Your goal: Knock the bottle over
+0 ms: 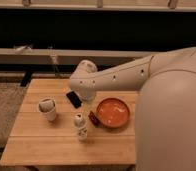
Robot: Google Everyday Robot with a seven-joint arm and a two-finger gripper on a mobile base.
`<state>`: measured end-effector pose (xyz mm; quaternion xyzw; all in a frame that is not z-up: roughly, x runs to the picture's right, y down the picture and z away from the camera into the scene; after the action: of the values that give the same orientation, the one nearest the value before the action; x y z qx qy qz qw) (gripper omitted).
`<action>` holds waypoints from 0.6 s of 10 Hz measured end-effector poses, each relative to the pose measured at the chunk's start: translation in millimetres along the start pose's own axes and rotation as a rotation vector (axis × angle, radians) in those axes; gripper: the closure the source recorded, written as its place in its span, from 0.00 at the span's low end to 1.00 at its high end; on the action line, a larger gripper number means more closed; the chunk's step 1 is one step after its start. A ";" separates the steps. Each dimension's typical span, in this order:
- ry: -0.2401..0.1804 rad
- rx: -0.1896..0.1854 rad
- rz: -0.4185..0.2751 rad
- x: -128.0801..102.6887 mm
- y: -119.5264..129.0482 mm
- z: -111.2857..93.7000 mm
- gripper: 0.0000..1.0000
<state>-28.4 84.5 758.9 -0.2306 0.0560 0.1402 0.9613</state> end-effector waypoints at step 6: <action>-0.369 -0.179 0.052 2.1 76.0 -59.7 0.20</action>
<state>-51.4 122.5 673.0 -0.2841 -0.1278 0.2095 0.9268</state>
